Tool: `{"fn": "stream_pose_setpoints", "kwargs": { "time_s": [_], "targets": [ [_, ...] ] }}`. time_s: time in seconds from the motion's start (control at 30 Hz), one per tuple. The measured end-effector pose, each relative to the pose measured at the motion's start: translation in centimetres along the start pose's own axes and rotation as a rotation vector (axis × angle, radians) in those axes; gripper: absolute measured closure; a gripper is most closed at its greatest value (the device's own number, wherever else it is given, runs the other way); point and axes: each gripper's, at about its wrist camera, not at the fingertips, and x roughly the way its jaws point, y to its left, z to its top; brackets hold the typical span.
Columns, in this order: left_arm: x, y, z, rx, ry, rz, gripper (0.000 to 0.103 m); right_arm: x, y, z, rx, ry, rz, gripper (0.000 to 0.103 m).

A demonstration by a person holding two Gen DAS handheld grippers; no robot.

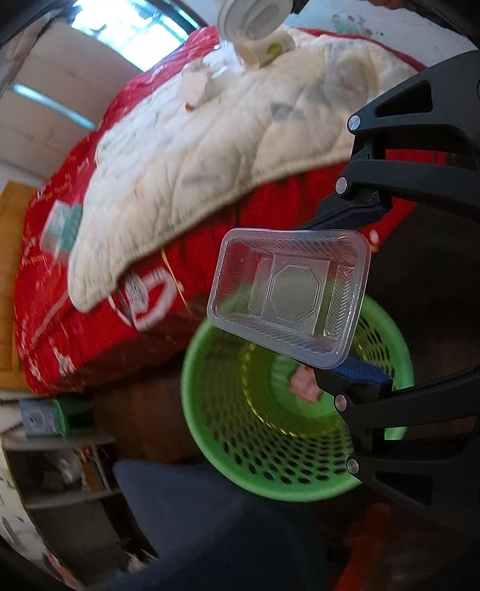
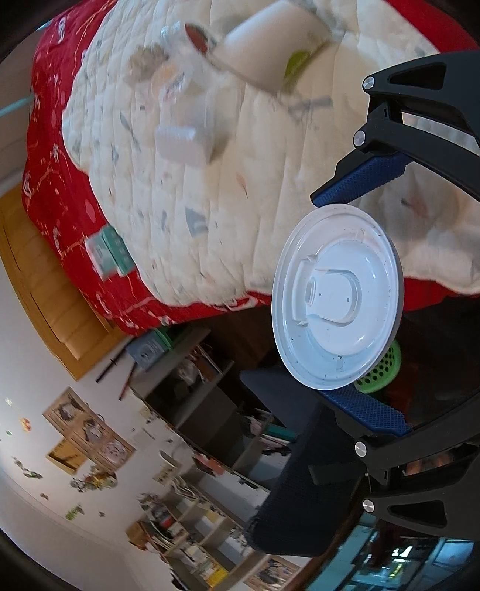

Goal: Collect trash
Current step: 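Carry the clear tray with the left tool to the basket and release it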

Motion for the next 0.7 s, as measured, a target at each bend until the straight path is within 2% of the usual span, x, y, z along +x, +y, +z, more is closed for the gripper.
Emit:
{"fn": "stream_pose_setpoints", "kwargs": {
  "time_s": [0.33,0.43,0.7],
  "targets": [
    [2.5,4.4,-1.2,-0.104,0.094,0.050,0.042,2.6,2.6,-0.3,-0.041,0.049,0.021,0.012],
    [2.6,5.4,-1.6,-0.137,0.097,0.055,0.033,3.2,3.1,-0.3,-0.052,0.061,0.027,0.012],
    [0.6,7.6,-2.1,-0.200,0.055,0.056,0.033,5.5,5.0,-0.6,-0.083,0.104,0.047,0.012]
  ]
}}
